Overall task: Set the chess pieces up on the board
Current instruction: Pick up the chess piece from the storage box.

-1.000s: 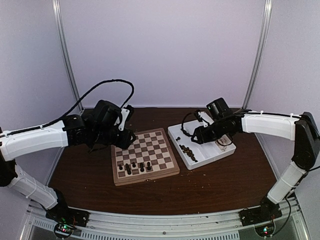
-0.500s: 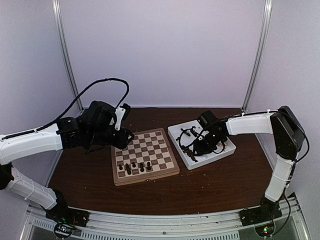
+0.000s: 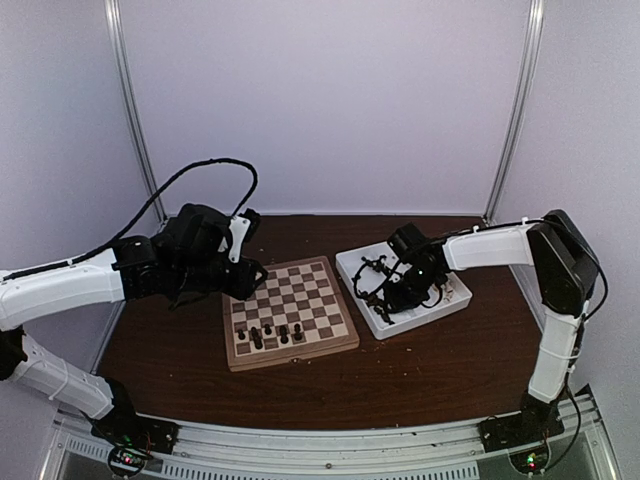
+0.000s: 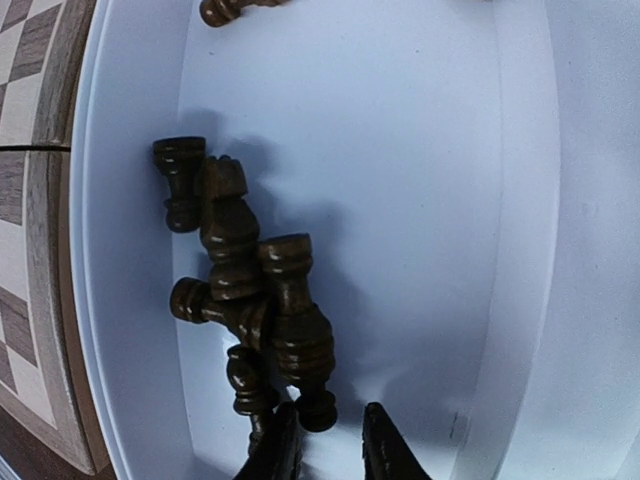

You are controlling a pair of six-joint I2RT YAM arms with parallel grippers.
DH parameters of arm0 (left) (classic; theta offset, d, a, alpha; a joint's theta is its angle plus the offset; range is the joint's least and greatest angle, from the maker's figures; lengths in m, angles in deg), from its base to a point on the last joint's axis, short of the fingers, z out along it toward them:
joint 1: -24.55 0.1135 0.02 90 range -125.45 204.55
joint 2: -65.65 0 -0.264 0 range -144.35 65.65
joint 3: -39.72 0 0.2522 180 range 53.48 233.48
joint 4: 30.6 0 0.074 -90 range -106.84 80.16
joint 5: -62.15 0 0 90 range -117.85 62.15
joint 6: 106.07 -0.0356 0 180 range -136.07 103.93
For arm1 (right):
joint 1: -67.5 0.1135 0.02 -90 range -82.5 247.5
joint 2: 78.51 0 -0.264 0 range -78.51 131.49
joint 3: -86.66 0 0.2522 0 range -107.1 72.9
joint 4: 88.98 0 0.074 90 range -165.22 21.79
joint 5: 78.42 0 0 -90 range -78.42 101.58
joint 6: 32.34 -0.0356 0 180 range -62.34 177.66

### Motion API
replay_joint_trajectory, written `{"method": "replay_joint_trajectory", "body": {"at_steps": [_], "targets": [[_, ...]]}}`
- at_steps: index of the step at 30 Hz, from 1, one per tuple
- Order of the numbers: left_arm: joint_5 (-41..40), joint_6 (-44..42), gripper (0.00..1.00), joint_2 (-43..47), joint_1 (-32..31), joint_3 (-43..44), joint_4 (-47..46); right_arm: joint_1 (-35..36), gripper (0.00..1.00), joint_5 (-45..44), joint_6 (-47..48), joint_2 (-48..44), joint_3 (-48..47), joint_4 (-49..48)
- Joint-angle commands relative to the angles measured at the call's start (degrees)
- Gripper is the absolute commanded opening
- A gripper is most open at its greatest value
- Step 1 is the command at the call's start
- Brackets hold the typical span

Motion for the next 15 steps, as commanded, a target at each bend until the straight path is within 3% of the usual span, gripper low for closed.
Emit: {"method": "replay_joint_trajectory", "body": {"at_steps": [1,8,15], "targets": [[-0.1,-0.6,0.36,0.9,0.5,-0.5,-2.5,0.5,0.22,-1.4,0.9,1.3,-1.7,0.6],[-0.2,-0.5,0.36,0.7,0.4,-0.5,-2.4,0.6,0.15,-1.7,1.3,2.0,-1.9,1.1],[0.6,-0.1,0.36,-0.2,0.4,0.2,-2.4,0.6,0.08,-2.9,1.5,-3.5,-0.3,0.4]]}}
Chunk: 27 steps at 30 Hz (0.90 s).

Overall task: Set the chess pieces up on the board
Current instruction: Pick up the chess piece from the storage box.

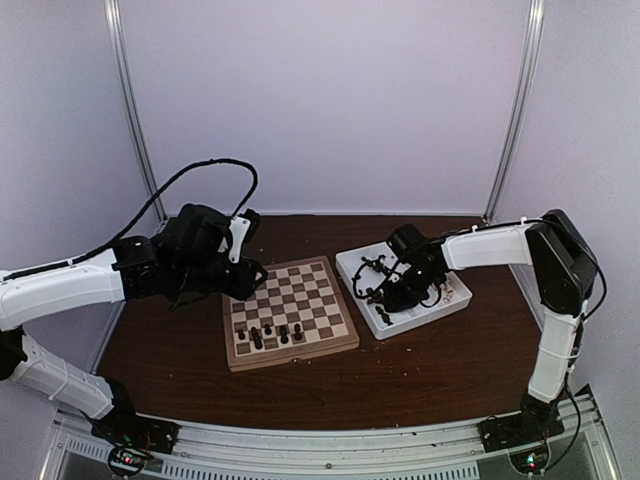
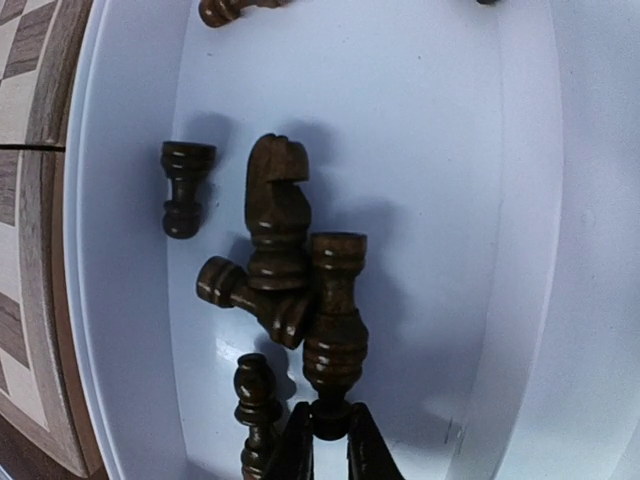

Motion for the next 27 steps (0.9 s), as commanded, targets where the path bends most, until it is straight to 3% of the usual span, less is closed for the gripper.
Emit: {"method": "replay_joint_trajectory", "body": {"at_steps": [1,8,14,27], "targets": [[1.0,0.0,0.36,-0.5,0.4,0.4,-2.7,0.5,0.08,-2.4,0.5,-5.8,1.0,-0.3],[1.9,1.9,0.39,-2.9,0.4,1.8,-4.0,0.4,0.05,-3.1,1.1,-13.4,5.5,-4.6],[7.4,5.9,0.61,-5.6,0.5,2.9,-9.6,0.5,0.04,1.6,1.6,-17.4,9.0,-10.0],[24.8,15.4,0.63,-21.7,1.2,12.1,-24.9,0.5,0.04,16.6,2.0,-26.4,16.9,-22.9]]}}
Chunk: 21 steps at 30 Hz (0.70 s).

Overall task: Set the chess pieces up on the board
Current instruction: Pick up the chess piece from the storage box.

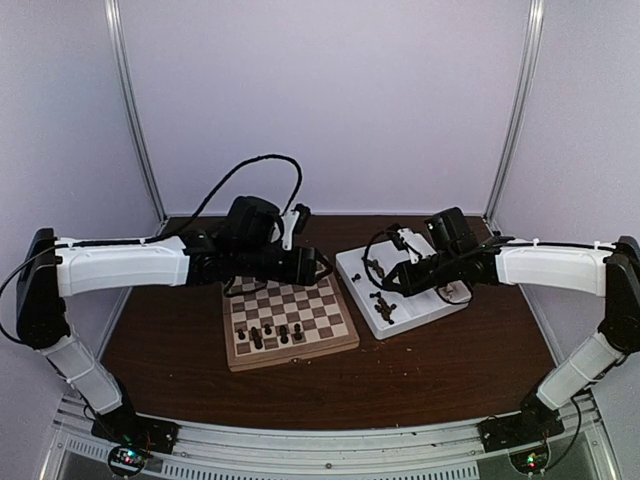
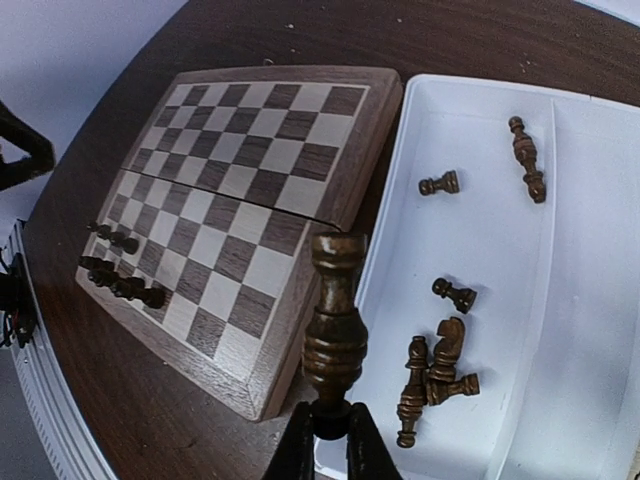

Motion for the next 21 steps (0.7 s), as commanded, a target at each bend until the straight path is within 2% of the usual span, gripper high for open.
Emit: {"method": "replay_joint_trajectory", "body": {"at_steps": [1,6,12,21], "targets": [[8.7,5.4,0.63,-3.8,1.0,3.6,-10.3,0.5,0.04,7.6,0.5,-4.1,2.7,-7.7],[15.0,10.2,0.60,-8.7,1.1,6.8,-16.2,0.7,0.04,12.6,-1.0,-5.5,4.7,-12.7],[19.0,12.3,0.48,-12.4,1.1,9.8,-19.1,1.2,0.04,14.3,-0.9,-5.7,4.7,-13.2],[19.1,13.2,0.50,-14.5,1.1,11.5,-17.2,1.6,0.03,15.4,-0.8,-5.8,4.6,-14.9]]}}
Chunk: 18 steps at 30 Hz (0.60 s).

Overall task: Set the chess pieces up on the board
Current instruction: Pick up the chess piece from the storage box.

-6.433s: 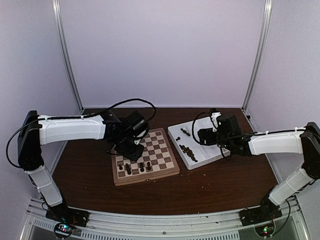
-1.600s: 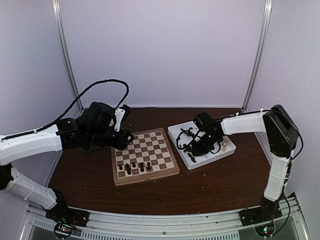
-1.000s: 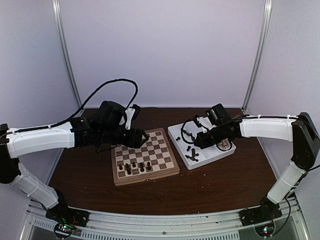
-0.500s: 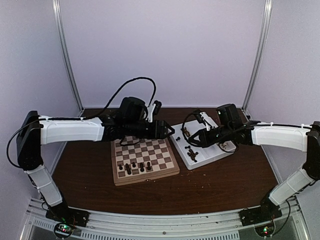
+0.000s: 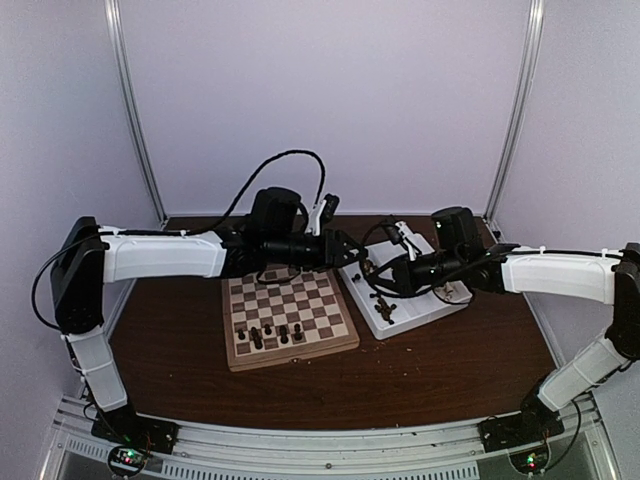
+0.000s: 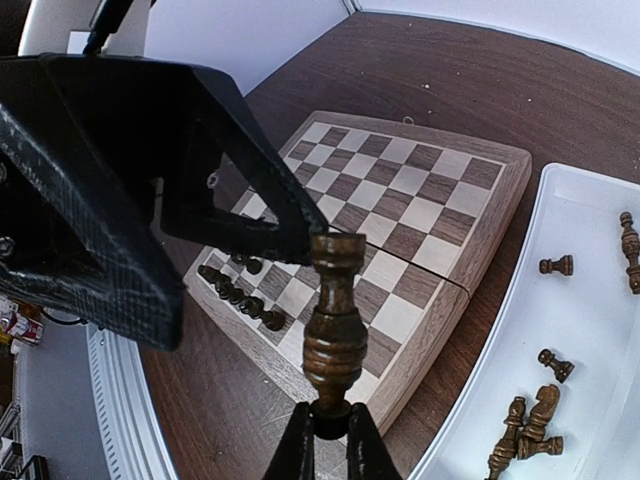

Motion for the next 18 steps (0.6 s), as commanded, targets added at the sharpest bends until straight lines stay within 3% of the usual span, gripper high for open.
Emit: {"method": "replay_joint_trajectory", "body": {"at_steps": [1,6,18], "targets": [[1.1,0.9,0.50,-1.5,0.4,2.2,-1.9,0.5,0.03,1.3,-0.3,-1.7,0.3,-2.2],[1.5,1.2,0.49,-2.0,0.5,2.4,-1.8,0.6,0.03,2.1,-0.1,-1.7,0.2,-2.3],[2.1,1.2,0.29,-2.2,1.0,2.3,-2.5,1.1,0.03,3.6,0.6,-1.1,0.1,-2.4]]}}
